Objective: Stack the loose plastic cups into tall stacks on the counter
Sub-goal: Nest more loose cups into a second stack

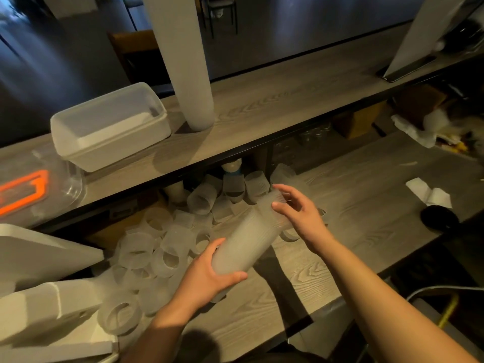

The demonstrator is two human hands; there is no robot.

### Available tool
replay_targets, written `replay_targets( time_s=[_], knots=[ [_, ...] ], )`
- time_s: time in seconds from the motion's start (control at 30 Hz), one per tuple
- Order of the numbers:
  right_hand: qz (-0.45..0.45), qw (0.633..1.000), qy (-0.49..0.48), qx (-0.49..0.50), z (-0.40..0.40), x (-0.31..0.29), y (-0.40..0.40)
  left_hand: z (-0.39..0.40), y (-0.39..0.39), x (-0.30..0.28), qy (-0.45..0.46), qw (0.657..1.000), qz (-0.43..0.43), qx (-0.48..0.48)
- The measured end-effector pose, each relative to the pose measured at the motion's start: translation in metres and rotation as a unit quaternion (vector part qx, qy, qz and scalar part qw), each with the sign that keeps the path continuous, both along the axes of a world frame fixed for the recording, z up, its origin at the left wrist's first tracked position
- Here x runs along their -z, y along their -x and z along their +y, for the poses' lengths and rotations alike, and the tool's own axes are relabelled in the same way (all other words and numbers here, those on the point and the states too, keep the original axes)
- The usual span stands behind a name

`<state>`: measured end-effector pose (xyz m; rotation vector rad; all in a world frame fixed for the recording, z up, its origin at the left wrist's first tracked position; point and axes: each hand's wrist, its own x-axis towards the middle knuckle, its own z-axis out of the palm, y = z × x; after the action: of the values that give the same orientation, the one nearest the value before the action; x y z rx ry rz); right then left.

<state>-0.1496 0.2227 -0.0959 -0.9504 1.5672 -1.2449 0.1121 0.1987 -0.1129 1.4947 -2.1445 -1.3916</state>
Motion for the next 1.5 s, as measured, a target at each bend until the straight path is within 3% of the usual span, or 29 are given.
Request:
replay_targets(
  time_s=[0.4,0.57,0.63,0.7,0.77,0.87,1.03,1.37,1.5],
  knots=[
    [0.084,0.992,-0.031,-0.086,0.004,-0.005,-0.025,0.0,-0.004,-0.003,0.008,1.0,-0.008,0.019],
    [0.036,0.991,-0.061,-0.111,0.008,0.005,-0.034,0.003,-0.005,0.004,-0.012,1.0,0.005,0.002],
    [0.012,0.994,-0.062,-0.087,0.007,0.012,-0.031,0.004,-0.004,0.007,-0.023,1.0,0.011,-0.014],
    [0.002,0.997,-0.082,0.004,0.005,0.027,-0.023,0.005,-0.001,0.008,-0.027,0.999,0.016,-0.027],
    [0.098,0.983,-0.125,0.093,0.005,0.052,-0.01,0.004,0.003,0.008,-0.03,0.999,0.024,-0.037],
    [0.288,0.924,-0.224,0.111,0.011,0.087,0.011,0.001,0.004,0.01,-0.039,0.998,0.028,-0.045],
    [0.366,0.886,-0.28,0.046,0.015,0.115,0.026,0.002,0.004,0.013,-0.047,0.996,0.044,-0.065],
    [0.35,0.889,-0.294,0.002,-0.007,0.133,0.037,-0.003,0.001,0.021,-0.053,0.995,0.035,-0.082],
    [0.308,0.916,-0.255,0.019,-0.004,0.131,0.031,-0.004,0.001,0.023,-0.05,0.994,0.033,-0.087]
  ],
)
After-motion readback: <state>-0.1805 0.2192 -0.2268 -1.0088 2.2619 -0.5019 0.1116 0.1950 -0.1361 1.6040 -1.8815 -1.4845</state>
